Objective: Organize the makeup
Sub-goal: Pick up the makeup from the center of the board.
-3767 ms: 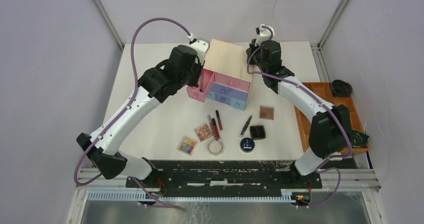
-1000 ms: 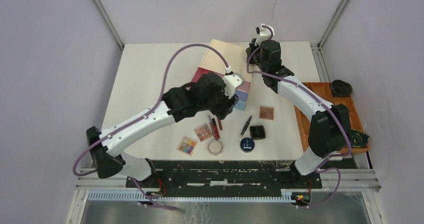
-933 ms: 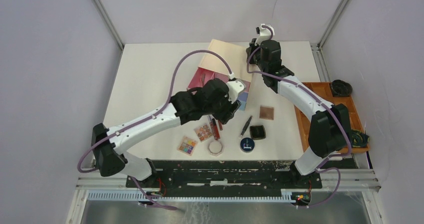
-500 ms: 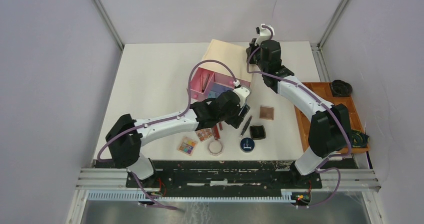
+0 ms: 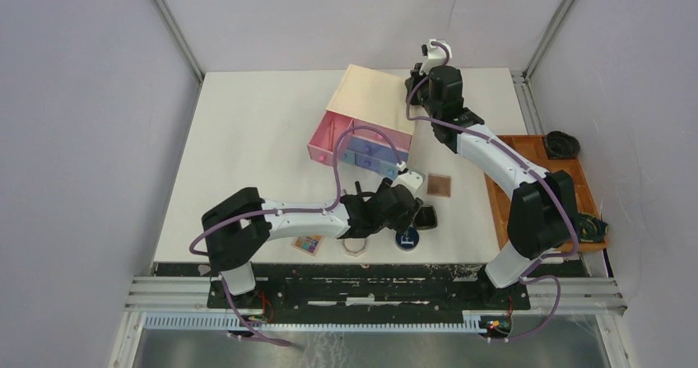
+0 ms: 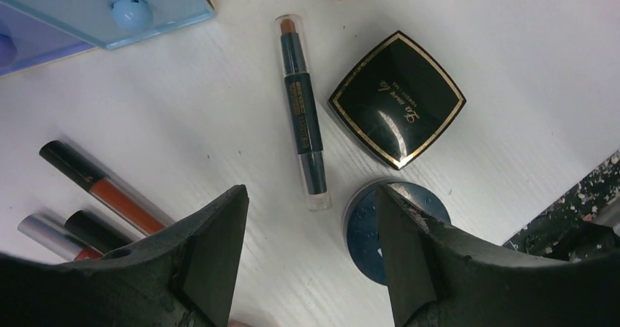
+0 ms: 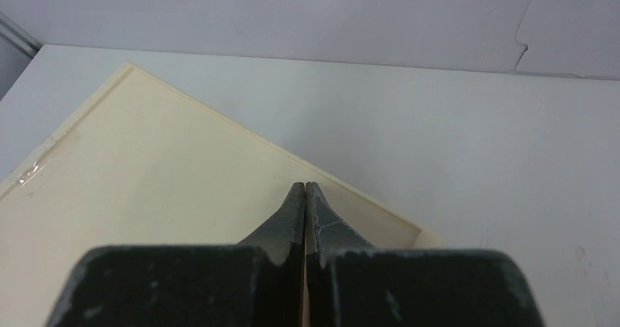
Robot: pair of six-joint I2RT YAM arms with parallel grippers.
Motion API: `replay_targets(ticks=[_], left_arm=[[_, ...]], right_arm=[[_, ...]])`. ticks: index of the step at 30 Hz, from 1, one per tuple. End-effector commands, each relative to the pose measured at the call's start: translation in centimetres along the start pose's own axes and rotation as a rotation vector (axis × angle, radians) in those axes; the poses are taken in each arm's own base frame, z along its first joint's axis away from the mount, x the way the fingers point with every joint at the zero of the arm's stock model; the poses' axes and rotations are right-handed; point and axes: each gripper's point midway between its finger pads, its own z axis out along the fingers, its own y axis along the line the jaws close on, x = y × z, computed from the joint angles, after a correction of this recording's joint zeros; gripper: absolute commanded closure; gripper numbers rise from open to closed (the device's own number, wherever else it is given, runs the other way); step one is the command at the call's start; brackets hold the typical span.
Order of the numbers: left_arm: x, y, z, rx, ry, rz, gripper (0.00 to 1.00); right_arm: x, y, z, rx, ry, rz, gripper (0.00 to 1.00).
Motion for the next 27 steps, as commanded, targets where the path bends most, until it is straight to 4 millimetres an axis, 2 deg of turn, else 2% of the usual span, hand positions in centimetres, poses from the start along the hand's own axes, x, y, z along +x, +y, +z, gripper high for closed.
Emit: replay_targets(ticks=[1, 10, 23, 24, 27], left_arm=[[-1.2, -0.5, 1.1, -0.022, -0.092, -0.1, 0.29], [1.7, -0.2, 4.0, -0.066, -0.047, -0.051, 0.3], [4.0, 0.5, 5.4, -0.093, -0.008, 0.012, 0.33], [4.2, 0.4, 5.5, -0.091, -0.005, 0.018, 0.35], [4.4, 0.4, 5.8, -0.087, 0.005, 0.037, 0.55]], right_arm=[[15.3, -4.4, -2.7, 0.125, 0.493, -0.078, 0.99], [15.1, -4.3, -2.8, 0.123, 0.49, -0.079, 1.0], [15.2, -4.4, -2.8, 0.123, 0.49, -0.079, 0.99], [15.2, -4.4, -2.8, 0.123, 0.49, -0.079, 0.99], [15.3, -4.4, -2.7, 0.124, 0.491, -0.079, 0.99]])
